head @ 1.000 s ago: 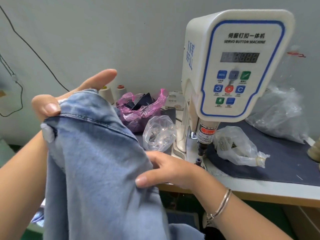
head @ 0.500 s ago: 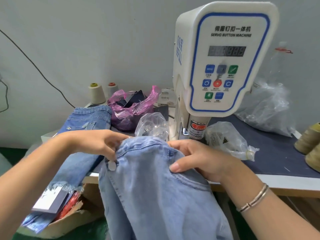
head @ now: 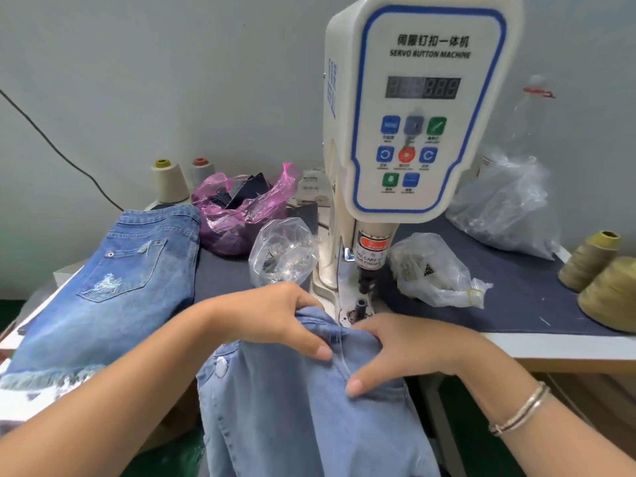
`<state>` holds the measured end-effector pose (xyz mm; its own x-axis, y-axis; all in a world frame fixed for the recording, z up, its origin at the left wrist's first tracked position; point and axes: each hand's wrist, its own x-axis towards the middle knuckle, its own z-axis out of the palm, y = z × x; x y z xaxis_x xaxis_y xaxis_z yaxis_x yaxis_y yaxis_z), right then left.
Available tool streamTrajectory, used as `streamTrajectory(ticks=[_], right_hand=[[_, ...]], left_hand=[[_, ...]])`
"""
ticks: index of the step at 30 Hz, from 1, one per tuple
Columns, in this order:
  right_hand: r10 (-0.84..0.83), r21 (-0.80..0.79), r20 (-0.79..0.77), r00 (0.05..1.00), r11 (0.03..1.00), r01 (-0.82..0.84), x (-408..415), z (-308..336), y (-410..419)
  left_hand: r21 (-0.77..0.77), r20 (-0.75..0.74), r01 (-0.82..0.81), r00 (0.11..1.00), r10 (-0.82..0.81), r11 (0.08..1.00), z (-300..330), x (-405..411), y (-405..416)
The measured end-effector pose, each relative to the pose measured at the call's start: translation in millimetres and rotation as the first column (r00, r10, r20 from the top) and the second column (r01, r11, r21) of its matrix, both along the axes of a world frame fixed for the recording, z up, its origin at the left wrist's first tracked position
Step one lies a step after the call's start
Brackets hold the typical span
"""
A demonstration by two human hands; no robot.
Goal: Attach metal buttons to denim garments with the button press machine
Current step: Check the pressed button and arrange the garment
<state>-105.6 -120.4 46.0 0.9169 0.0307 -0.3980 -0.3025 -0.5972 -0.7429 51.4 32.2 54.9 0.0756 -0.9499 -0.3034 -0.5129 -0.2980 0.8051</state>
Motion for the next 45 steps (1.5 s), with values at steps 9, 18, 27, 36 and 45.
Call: streamTrajectory(ticks=[9,18,27,36,45], right_hand=[[-0.429,0.559,0.051,0.902,0.761,0.330,-19.9,-50.7,-27.2],[-0.711,0.688,-0.046,0.702,0.487,0.538,-8.7,-74.2,-38.4],[-0.785,0.716,-0.040,0.619,0.409,0.566,9.2,-72.6,-59.2],[-0.815,0.619,0.007,0.579,0.458,0.637,19.5,-83.9,-58.8],[-0.654,0.383,0.402,0.641,0.756,0.531,-8.1,-87.8,-57.2]], left_hand=[[-0.051,-0.412,-0.191,0.898,0.154,0.980,-43.7,7.7,-13.9],[-0.067,-0.375,-0.358,0.874,0.309,0.932,-63.9,8.1,-49.4],[-0.154,-0.389,-0.475,0.835,0.389,0.866,-70.6,10.7,-73.9],[-0.144,-0.374,-0.487,0.833,0.408,0.862,-76.9,10.9,-80.3],[-0.544,0.364,-0.131,0.853,0.374,0.829,-79.2,13.9,-45.9]])
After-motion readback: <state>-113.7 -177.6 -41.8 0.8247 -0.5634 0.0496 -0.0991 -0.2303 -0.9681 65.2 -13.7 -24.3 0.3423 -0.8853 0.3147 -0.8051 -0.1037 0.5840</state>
